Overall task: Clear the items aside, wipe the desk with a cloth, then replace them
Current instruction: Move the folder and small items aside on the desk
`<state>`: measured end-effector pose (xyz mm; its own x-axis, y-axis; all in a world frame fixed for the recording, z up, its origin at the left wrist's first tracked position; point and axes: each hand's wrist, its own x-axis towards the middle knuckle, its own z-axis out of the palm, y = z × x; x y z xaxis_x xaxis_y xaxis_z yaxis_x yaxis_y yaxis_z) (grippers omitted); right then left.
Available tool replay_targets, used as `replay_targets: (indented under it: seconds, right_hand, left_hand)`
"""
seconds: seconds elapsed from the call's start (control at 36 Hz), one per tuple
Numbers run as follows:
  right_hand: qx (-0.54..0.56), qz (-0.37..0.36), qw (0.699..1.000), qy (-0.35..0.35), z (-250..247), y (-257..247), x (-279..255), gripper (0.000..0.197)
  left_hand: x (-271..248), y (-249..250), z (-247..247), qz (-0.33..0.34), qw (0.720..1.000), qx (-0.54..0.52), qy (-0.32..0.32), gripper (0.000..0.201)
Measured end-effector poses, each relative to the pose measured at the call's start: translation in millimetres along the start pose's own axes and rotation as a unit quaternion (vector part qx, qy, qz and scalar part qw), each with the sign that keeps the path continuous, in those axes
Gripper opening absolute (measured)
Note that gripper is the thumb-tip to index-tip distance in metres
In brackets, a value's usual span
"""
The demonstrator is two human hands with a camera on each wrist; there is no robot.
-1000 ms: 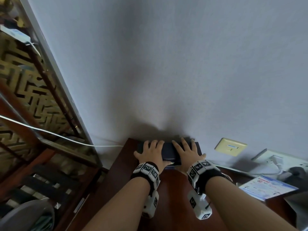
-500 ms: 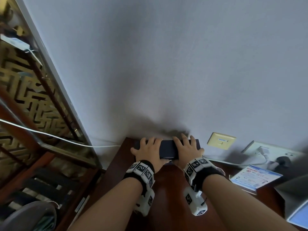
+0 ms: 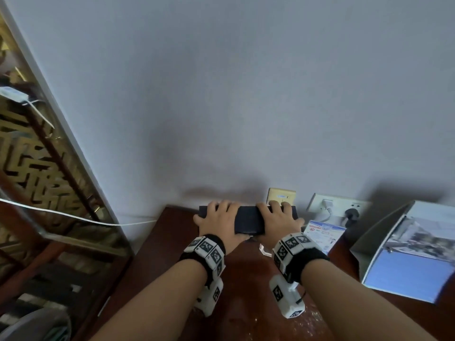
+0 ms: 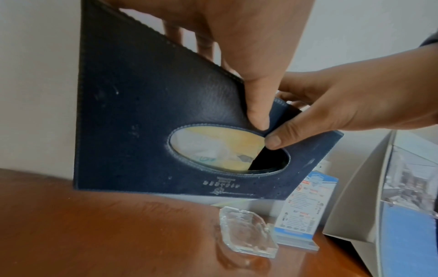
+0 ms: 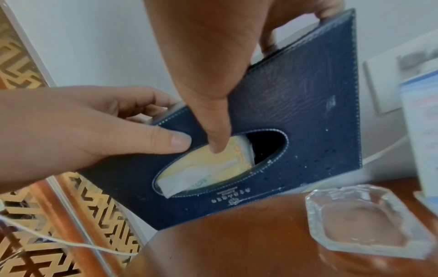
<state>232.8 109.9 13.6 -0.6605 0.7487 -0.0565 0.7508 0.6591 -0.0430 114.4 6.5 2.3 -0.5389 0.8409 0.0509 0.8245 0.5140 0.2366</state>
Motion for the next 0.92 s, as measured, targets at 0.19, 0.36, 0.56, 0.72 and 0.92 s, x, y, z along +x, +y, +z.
replay_targets:
  seconds: [0.19,0.36,0.56,0.72,0.92]
  right_hand:
    - [0.012,0.025,1.0,-0.003,-20,59,-60,0.085]
    - [0.008,0.06,0.998,0.001,-31,126,-116,0.087]
    - [-0.018,0.124,0.992,0.006,-33,218,-181,0.089]
    - [-0.016,0.173,0.984,0.025,-35,297,-238,0.076]
    - [-0.008,0.208,0.978,0.023,-35,368,-284,0.087]
  left_hand:
    - [-35,66,-6,0.042,0.999,0.009,-0.011,0.074]
    - [-65,140,-1,0.083,0.996,0.007,-0.03,0.075]
    - [-100,242,15,0.138,0.989,0.0,-0.047,0.078]
    - [-126,330,34,0.179,0.981,-0.025,-0.071,0.076]
    - [-146,411,58,0.212,0.973,-0.024,-0.089,0.072]
